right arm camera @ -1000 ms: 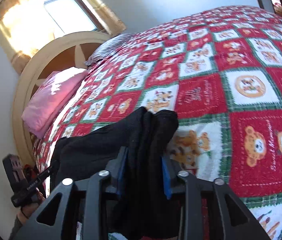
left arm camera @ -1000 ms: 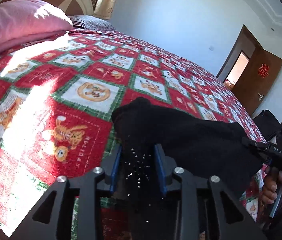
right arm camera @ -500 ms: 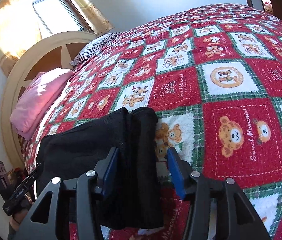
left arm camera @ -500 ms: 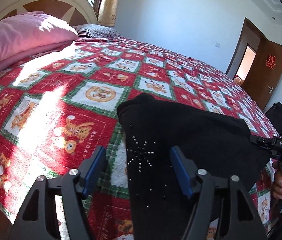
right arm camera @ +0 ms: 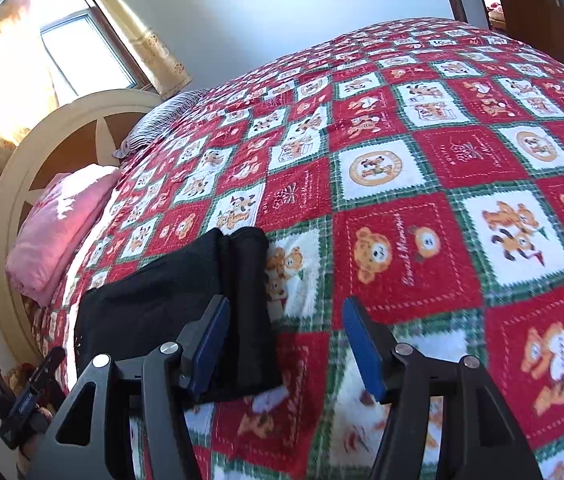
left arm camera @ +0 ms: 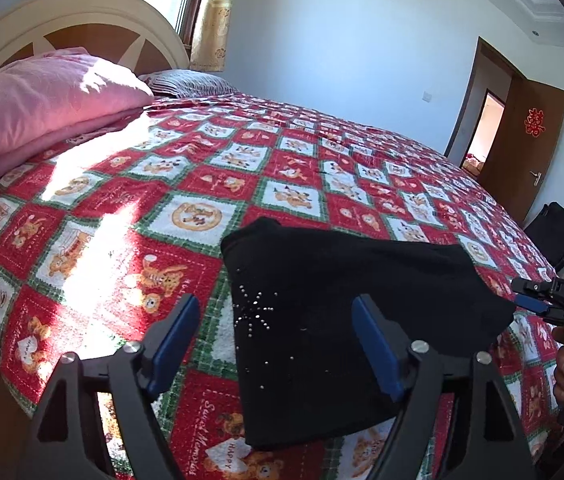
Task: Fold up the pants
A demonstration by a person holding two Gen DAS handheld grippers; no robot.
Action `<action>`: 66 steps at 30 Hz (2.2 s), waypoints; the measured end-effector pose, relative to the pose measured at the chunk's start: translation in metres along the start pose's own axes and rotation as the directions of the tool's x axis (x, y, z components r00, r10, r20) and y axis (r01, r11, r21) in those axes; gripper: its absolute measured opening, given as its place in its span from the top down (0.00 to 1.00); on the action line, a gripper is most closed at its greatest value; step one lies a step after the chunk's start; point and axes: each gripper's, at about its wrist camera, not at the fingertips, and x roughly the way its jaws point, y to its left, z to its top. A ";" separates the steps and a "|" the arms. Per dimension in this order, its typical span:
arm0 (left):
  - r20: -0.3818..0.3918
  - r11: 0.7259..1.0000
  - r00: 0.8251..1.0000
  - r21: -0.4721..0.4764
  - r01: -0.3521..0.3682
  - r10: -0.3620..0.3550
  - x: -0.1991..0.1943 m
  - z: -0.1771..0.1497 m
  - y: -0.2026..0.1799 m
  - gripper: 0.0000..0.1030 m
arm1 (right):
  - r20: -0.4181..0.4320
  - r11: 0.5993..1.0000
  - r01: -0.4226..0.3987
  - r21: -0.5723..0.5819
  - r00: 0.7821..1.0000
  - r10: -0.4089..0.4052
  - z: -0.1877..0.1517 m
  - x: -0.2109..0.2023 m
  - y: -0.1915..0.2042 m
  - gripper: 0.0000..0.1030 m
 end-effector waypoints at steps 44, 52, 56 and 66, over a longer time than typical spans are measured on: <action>0.184 0.986 0.982 0.152 -0.066 0.037 -0.086 0.016 -0.061 0.00 | 0.230 0.954 0.064 -0.293 0.973 0.005 -0.031 -0.136 0.076 0.32; 0.184 0.987 0.982 0.149 -0.065 0.037 -0.086 0.017 -0.061 0.00 | 0.235 0.952 0.070 -0.297 0.972 0.002 -0.032 -0.136 0.075 0.31; 0.184 0.986 0.982 0.151 -0.067 0.038 -0.086 0.017 -0.060 0.00 | 0.235 0.952 0.072 -0.296 0.972 0.000 -0.033 -0.136 0.076 0.31; 0.185 0.986 0.982 0.152 -0.074 0.045 -0.085 0.017 -0.060 0.00 | 0.233 0.950 0.077 -0.304 0.973 -0.004 -0.035 -0.134 0.077 0.31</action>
